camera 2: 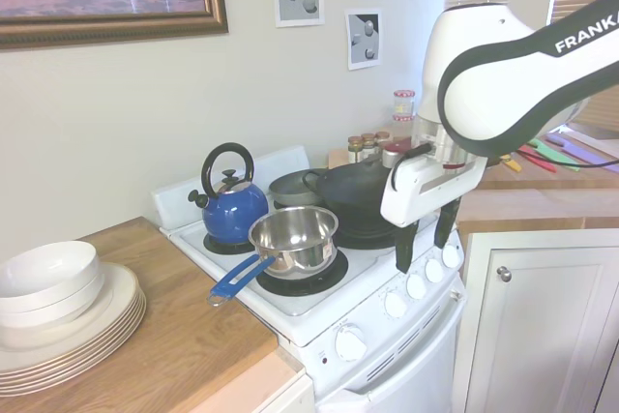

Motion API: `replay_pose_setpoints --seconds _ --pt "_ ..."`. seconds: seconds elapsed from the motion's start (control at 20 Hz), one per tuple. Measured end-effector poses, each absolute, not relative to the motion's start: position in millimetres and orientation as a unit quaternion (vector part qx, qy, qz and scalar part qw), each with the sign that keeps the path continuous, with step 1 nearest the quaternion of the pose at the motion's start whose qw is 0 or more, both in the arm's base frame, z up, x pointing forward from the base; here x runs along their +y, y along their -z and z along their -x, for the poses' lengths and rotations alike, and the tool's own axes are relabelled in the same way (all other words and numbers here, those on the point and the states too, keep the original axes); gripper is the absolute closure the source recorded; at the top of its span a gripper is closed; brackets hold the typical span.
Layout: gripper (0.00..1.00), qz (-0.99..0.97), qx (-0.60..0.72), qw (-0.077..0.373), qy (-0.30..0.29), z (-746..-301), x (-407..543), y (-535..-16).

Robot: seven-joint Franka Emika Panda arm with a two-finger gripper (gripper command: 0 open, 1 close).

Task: Turn on the stove on the bottom left

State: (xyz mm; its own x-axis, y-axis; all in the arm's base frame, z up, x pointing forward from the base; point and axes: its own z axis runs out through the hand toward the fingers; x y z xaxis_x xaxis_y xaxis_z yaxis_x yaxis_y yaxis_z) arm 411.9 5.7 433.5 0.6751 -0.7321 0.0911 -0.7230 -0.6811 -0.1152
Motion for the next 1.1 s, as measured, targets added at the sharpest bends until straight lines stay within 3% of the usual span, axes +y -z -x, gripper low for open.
replay_pose_setpoints --seconds 0.8,0.85,1.1 --pt "0.00 0.912 0.408 0.024 0.033 -423 -8 -396" --pt "1.00 0.911 0.411 0.024 0.031 -423 -10 -394" --pt "1.00 0.910 0.414 0.024 0.024 -426 -17 -388"
